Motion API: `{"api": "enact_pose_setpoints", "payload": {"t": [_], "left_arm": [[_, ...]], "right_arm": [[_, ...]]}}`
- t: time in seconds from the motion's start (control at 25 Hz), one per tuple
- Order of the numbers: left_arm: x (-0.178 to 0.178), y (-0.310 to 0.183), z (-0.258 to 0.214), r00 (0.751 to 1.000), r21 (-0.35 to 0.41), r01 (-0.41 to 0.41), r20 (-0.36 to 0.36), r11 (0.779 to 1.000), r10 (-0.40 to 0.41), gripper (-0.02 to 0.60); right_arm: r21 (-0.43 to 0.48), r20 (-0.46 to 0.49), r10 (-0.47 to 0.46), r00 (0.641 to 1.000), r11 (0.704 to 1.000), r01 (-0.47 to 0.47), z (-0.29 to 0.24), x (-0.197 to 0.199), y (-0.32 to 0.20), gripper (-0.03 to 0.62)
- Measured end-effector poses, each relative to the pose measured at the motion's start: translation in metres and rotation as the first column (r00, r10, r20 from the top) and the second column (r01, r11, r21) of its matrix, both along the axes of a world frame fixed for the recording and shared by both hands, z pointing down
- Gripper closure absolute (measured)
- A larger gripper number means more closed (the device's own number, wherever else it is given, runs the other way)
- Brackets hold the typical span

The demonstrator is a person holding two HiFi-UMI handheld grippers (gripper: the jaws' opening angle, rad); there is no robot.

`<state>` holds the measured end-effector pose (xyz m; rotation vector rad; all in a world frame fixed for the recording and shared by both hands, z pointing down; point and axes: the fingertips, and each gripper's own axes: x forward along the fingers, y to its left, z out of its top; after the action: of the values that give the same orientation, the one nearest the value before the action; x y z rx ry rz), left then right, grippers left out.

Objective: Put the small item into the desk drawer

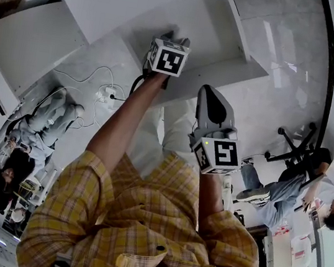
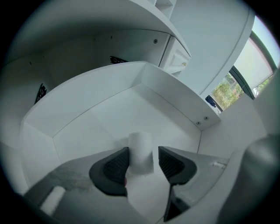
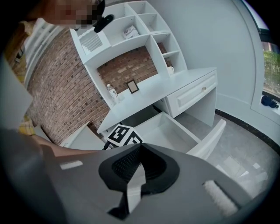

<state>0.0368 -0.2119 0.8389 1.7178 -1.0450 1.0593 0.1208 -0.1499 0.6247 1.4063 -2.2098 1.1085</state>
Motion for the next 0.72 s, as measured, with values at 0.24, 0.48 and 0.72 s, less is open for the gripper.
{"api": "enact_pose_setpoints", "payload": {"t": [0.24, 0.48, 0.72], "left_arm": [[0.0, 0.001, -0.013, 1.0, 0.022, -0.003, -0.002, 1.0, 0.003, 0.357], [-0.002, 0.003, -0.032, 1.0, 0.056, -0.006, -0.004, 0.998, 0.006, 0.357], [-0.005, 0.005, -0.062, 1.0, 0.104, 0.002, -0.013, 0.995, 0.0, 0.357]], "right_arm": [[0.025, 0.023, 0.035, 0.999, 0.999, -0.035, -0.008, 0.002, -0.001, 0.6], [0.05, 0.013, 0.03, 0.999, 0.998, -0.03, -0.019, -0.004, 0.008, 0.599], [0.085, 0.007, 0.041, 0.999, 0.996, -0.041, -0.038, -0.009, 0.017, 0.597]]}}
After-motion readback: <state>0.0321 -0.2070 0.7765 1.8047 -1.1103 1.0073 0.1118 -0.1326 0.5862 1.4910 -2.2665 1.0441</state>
